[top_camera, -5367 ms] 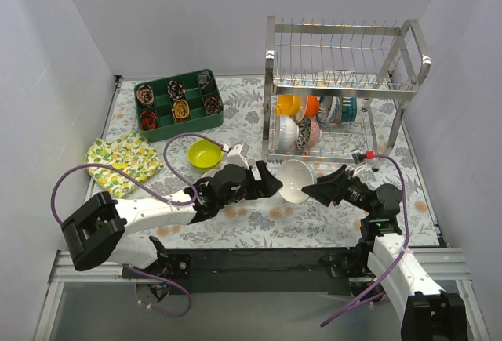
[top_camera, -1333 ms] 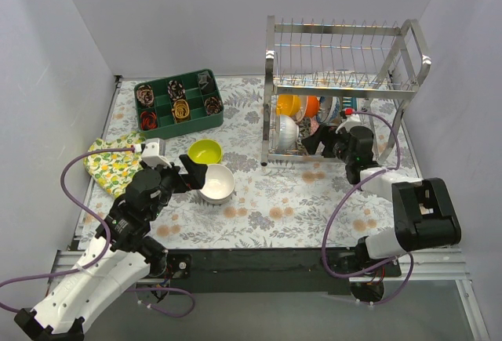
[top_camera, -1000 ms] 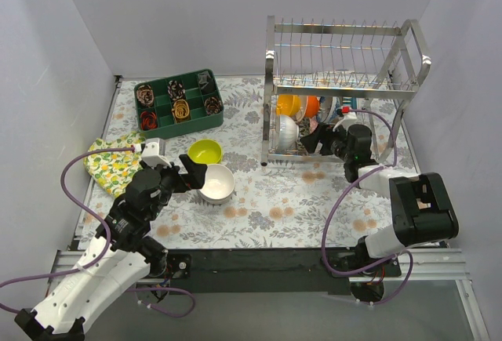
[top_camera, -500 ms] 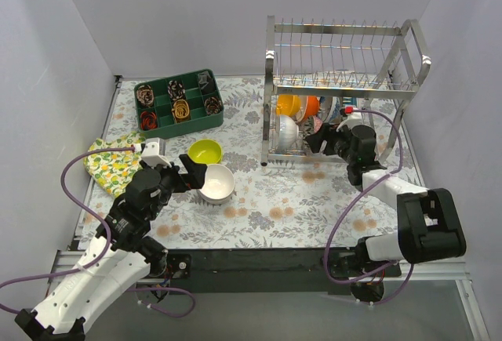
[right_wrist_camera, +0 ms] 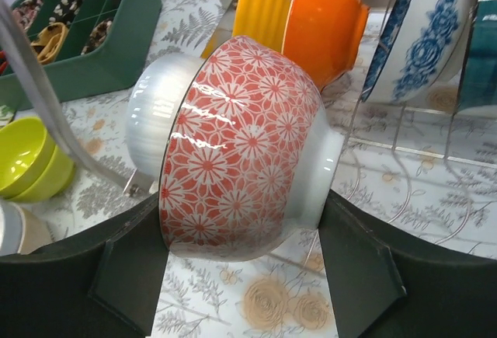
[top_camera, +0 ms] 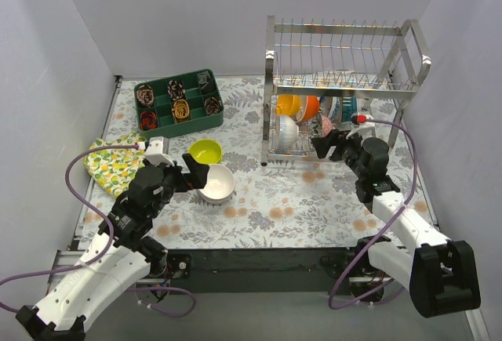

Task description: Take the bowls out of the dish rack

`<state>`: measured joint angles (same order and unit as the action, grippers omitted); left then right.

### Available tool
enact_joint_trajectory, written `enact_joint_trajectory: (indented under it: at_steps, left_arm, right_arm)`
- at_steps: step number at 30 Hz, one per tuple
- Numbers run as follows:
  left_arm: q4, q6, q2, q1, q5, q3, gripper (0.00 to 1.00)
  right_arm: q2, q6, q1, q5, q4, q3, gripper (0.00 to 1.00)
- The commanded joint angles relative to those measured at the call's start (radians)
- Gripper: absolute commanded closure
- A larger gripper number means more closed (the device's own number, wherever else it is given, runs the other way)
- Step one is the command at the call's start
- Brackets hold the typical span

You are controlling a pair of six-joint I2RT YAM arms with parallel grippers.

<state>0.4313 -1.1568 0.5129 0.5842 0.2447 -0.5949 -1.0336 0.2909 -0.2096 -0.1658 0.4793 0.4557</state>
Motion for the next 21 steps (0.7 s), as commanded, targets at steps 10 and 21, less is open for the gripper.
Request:
enact_joint_trajectory:
  at_steps: [10,21]
  left_arm:
    - [-0.069,-0.066,0.206,-0.004,-0.273,-0.039,0.02]
    - [-0.192,-0.152,0.475,0.167,-0.26,-0.157,0.02]
  right_arm:
    - [0.286,0.209,-0.001,-0.366,0.044,-0.198,0.85]
    - [0.371,0.541,-0.005,-0.606,0.361,-0.394,0.82]
